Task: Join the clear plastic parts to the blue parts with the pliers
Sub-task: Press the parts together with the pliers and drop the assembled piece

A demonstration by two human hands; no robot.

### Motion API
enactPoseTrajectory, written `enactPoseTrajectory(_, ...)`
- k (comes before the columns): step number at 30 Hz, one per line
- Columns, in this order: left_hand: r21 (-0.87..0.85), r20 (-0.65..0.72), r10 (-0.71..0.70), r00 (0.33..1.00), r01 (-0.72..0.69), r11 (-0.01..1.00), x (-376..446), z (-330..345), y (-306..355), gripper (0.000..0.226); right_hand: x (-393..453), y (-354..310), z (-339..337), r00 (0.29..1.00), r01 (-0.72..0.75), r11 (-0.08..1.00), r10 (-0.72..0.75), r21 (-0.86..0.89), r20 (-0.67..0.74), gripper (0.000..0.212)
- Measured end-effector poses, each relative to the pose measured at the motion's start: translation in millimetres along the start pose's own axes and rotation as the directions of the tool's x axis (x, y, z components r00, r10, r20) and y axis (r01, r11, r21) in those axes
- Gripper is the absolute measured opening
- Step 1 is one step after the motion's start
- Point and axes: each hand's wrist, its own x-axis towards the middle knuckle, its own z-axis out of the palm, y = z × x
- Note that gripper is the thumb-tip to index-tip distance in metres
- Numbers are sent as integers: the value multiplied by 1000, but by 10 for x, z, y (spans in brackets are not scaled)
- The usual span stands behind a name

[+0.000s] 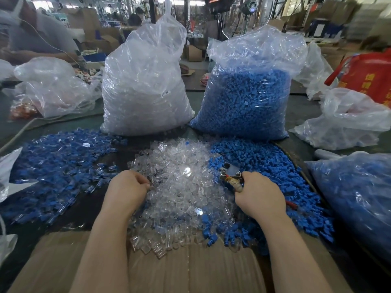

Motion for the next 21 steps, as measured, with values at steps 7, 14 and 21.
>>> enactPoseTrajectory(7,36,-48,66,997,-65,997,-14,0,25,11,-3,-16,17,1000,-17,1000,17,-8,-7,17)
enactPoseTrajectory(14,-365,-79,146,986,-165,916,-113,5,215,7,19,-29,31,999,-46,997,45,-55,-20,20)
enactPoseTrajectory(21,-675,87,236,968,-117,729,-258,126,509,18,7,-32,20,999,-23,1000,23,1,-25,19)
